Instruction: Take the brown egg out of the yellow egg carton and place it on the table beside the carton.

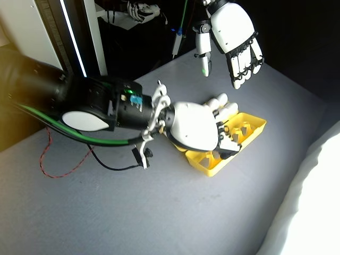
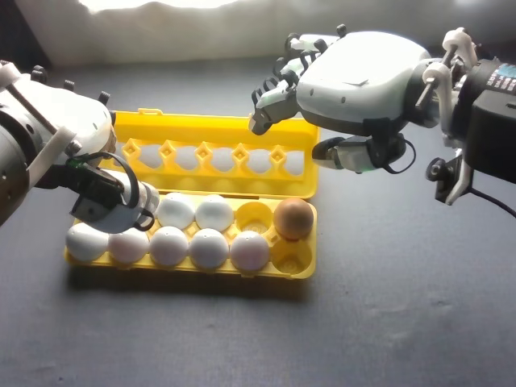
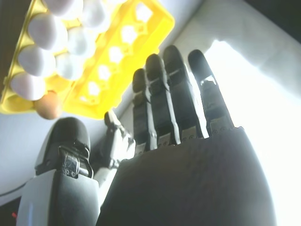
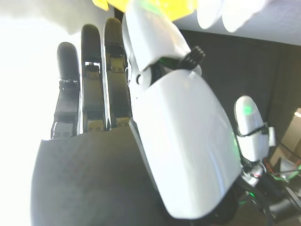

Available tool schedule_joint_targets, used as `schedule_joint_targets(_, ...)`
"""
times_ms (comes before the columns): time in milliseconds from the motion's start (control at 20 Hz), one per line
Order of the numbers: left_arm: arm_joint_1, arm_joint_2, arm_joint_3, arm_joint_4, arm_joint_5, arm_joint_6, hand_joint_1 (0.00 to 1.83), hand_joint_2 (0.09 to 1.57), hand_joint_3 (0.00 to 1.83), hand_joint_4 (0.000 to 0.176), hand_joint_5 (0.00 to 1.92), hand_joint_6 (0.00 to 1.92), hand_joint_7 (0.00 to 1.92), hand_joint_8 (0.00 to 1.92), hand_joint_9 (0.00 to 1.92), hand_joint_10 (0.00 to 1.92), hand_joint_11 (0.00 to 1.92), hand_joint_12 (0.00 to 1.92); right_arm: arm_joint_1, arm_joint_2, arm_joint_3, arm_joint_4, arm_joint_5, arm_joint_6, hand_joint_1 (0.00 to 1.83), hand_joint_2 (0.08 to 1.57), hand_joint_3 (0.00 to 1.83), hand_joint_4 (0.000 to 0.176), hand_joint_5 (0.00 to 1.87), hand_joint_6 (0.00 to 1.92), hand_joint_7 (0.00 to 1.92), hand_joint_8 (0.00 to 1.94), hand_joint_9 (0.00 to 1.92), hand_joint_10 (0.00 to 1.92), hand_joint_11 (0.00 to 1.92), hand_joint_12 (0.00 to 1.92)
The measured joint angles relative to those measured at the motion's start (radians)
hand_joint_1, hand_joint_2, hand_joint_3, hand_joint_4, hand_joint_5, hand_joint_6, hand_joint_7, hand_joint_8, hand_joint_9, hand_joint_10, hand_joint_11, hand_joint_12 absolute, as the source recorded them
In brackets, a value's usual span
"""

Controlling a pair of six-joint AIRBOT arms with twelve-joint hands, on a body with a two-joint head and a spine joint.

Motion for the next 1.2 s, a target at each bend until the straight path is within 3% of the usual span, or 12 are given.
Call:
schedule_joint_targets(50, 0.0, 0.0, 0.0, 0.0, 0.0, 0.0, 0.03, 1.32, 0.01, 0.0, 0.41, 0.0, 0.47, 0.0, 0.44, 0.0, 0.0, 0.76, 0.002, 0.012, -0.012, 0.0, -0.021, 0.0, 1.24, 1.18, 0.0, 0.0, 0.42, 0.38, 0.53, 0.22, 0.27, 0.75, 0.0, 1.46)
schedule_joint_targets(150, 0.0, 0.0, 0.0, 0.0, -0.001, 0.0, 0.15, 1.3, 0.0, 0.0, 0.45, 0.01, 0.52, 0.0, 0.47, 0.01, 0.0, 0.81, -0.003, 0.033, -0.035, 0.0, -0.055, 0.004, 1.22, 1.17, 0.0, 0.0, 0.42, 0.38, 0.53, 0.22, 0.26, 0.75, 0.0, 1.46)
schedule_joint_targets(250, 0.0, 0.0, 0.0, 0.0, 0.0, 0.0, 0.13, 1.31, 0.0, 0.0, 0.4, 0.0, 0.47, 0.0, 0.42, 0.0, 0.0, 0.73, -0.018, 0.039, -0.043, 0.0, -0.064, 0.004, 1.24, 1.17, 0.0, 0.0, 0.45, 0.34, 0.57, 0.17, 0.31, 0.69, 0.0, 1.44)
schedule_joint_targets(300, 0.0, 0.0, 0.0, -0.001, 0.0, 0.0, 0.15, 1.3, 0.0, 0.0, 0.43, 0.01, 0.5, 0.01, 0.45, 0.01, 0.0, 0.79, -0.03, 0.039, -0.043, -0.001, -0.077, 0.004, 1.24, 1.17, 0.0, 0.0, 0.47, 0.31, 0.59, 0.14, 0.31, 0.68, 0.0, 1.43)
schedule_joint_targets(450, 0.0, 0.0, 0.0, 0.0, -0.001, 0.0, 0.12, 1.3, 0.0, 0.0, 0.42, 0.01, 0.49, 0.01, 0.44, 0.01, 0.0, 0.74, -0.051, 0.038, -0.043, -0.001, -0.095, 0.003, 1.23, 1.17, 0.0, 0.0, 0.47, 0.3, 0.59, 0.12, 0.29, 0.73, 0.0, 1.47)
schedule_joint_targets(850, 0.0, 0.0, 0.0, 0.0, 0.0, 0.0, 0.11, 1.31, 0.0, 0.0, 0.39, 0.0, 0.47, 0.0, 0.42, 0.0, 0.0, 0.69, -0.069, 0.018, -0.044, -0.018, -0.071, 0.003, 1.21, 1.16, 0.0, 0.0, 0.46, 0.24, 0.58, 0.07, 0.29, 0.68, 0.0, 1.44)
schedule_joint_targets(1000, 0.0, 0.0, 0.0, 0.0, 0.0, 0.0, 0.17, 1.3, 0.0, 0.0, 0.42, 0.01, 0.5, 0.01, 0.46, 0.01, 0.0, 0.76, -0.082, 0.014, -0.045, -0.019, -0.061, 0.002, 1.22, 1.16, 0.0, 0.0, 0.48, 0.21, 0.59, 0.06, 0.31, 0.64, 0.0, 1.43)
schedule_joint_targets(1050, 0.0, 0.0, 0.0, 0.0, 0.0, 0.0, 0.16, 1.3, 0.0, 0.0, 0.43, 0.01, 0.51, 0.0, 0.46, 0.01, 0.0, 0.76, -0.094, 0.009, -0.045, -0.019, -0.06, 0.002, 1.22, 1.17, 0.0, 0.0, 0.47, 0.2, 0.59, 0.05, 0.3, 0.63, 0.0, 1.43)
schedule_joint_targets(1100, 0.0, 0.0, 0.0, 0.0, 0.0, 0.0, 0.03, 1.33, 0.01, 0.0, 0.38, 0.0, 0.45, 0.0, 0.41, 0.0, 0.0, 0.69, -0.098, 0.004, -0.045, -0.019, -0.064, 0.002, 1.21, 1.17, 0.0, 0.0, 0.47, 0.2, 0.58, 0.05, 0.3, 0.62, 0.0, 1.42)
schedule_joint_targets(1200, 0.0, 0.0, 0.0, 0.0, 0.0, 0.0, 0.06, 1.33, 0.01, 0.0, 0.4, 0.01, 0.47, 0.01, 0.42, 0.01, 0.0, 0.7, -0.101, -0.004, -0.046, -0.022, -0.063, 0.002, 1.21, 1.17, 0.0, 0.0, 0.47, 0.19, 0.58, 0.04, 0.3, 0.62, 0.0, 1.43)
